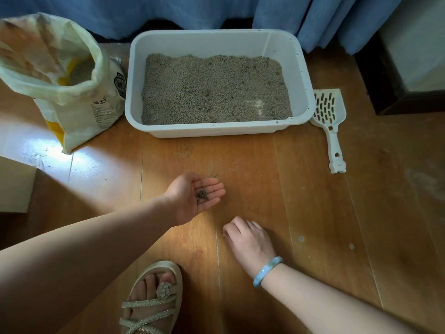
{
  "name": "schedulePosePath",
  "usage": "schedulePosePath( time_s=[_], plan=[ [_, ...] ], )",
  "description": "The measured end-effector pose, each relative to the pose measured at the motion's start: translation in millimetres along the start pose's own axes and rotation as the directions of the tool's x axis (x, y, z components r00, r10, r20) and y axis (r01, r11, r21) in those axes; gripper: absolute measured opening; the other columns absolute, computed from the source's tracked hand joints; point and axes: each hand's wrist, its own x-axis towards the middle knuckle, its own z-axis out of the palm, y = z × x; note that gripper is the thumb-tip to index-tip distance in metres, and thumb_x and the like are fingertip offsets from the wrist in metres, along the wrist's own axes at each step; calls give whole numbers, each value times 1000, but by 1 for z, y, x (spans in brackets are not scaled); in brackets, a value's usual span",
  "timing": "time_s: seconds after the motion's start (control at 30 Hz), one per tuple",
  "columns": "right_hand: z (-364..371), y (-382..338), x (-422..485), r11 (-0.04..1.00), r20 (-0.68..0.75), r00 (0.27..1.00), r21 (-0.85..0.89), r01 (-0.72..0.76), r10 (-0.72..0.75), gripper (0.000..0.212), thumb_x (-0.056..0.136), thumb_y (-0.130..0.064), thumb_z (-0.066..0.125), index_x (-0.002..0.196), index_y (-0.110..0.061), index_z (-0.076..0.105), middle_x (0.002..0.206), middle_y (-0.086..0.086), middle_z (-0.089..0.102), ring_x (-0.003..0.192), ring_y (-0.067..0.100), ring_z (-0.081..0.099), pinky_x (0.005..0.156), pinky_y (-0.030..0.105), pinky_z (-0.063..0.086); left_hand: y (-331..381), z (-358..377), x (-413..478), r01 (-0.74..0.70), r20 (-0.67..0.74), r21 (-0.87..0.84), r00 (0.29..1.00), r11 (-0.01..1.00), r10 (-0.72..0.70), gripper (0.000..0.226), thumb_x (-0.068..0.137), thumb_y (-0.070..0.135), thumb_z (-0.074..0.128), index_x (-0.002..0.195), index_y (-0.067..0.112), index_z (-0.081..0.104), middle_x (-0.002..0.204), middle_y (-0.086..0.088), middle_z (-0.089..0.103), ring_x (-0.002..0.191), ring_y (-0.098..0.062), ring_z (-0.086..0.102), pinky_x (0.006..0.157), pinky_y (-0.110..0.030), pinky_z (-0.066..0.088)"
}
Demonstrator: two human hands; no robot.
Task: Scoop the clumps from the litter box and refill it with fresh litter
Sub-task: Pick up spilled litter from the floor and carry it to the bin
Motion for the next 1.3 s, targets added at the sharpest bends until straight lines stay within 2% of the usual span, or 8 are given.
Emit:
schedulePosePath(
  time_s=[0.33, 0.43, 0.5, 0.63, 0.77, 0.93, 1.07, 1.3],
  plan=[
    [15, -3, 1, 989, -5, 998, -130, 65, -66, 21, 65, -15, 82, 72, -20, 62, 67, -3, 53, 57, 17, 52, 56, 28, 35, 3, -6, 4, 15, -27, 0, 1000, 1000, -15, 44, 99, 21, 26, 109, -1, 63, 102, -16, 72, 92, -25, 70, 77, -33, 57],
    [6, -5, 12, 999, -109, 994, -46, -18, 13, 5, 81, -21, 61, 77, -19, 60, 72, -2, 55, 58, 17, 53, 62, 26, 33, 2, -7, 6, 29, -26, 8, 999, 1000, -29, 45, 99, 21, 26, 109, -1, 63, 101, -16, 72, 92, -25, 71, 77, -34, 56],
    [-8, -14, 29, 996, -191, 978, 57, -71, 81, 16, 86, -27, 46, 78, -17, 56, 76, -1, 57, 60, 17, 54, 61, 27, 41, 2, -7, 7, 44, -10, 14, 999, 999, -43, 45, 99, 22, 26, 109, -2, 63, 101, -16, 72, 90, -25, 71, 75, -33, 56],
    [-33, -32, 66, 990, -264, 960, 125, -65, 96, 21, 87, -29, 44, 79, -16, 58, 82, 0, 60, 69, 16, 55, 64, 27, 44, -1, 0, 8, 49, 16, 109, 999, 993, -51, 42, 98, 22, 29, 85, 4, 64, 66, -6, 68, 54, -14, 64, 49, -23, 50],
    [-38, -33, 79, 993, -208, 973, 75, -91, 105, 25, 86, -35, 44, 81, -18, 63, 78, -2, 59, 69, 17, 56, 66, 26, 36, -3, 7, 7, 59, 9, 142, 998, 988, -61, 34, 94, 19, 37, 67, 9, 55, 53, -3, 55, 46, -14, 57, 44, -20, 47],
    [-42, -12, 68, 978, -158, 981, 192, -78, 109, 25, 82, -34, 52, 93, -18, 68, 89, -3, 61, 82, 15, 58, 72, 29, 43, -1, 6, 9, 65, 95, 61, 993, 996, -70, 41, 98, 22, 29, 91, 3, 64, 73, -9, 64, 59, -18, 64, 54, -25, 54],
    [-49, 15, 51, 907, -149, 956, 380, -181, 253, 22, 82, -31, 51, 85, -15, 67, 86, -2, 58, 75, 13, 55, 68, 21, 41, 1, 4, 9, 74, 108, 10, 991, 997, -75, 46, 100, 24, 25, 105, 0, 64, 97, -15, 72, 87, -24, 71, 77, -32, 58],
    [-35, 83, -17, 976, -23, 980, 104, -193, 196, 27, 82, -37, 50, 82, -19, 70, 85, -2, 59, 80, 16, 51, 70, 24, 35, 3, -2, 7, 65, 53, -6, 997, 998, -64, 46, 101, 23, 25, 110, -1, 63, 105, -17, 70, 96, -26, 69, 82, -35, 57]
  ],
)
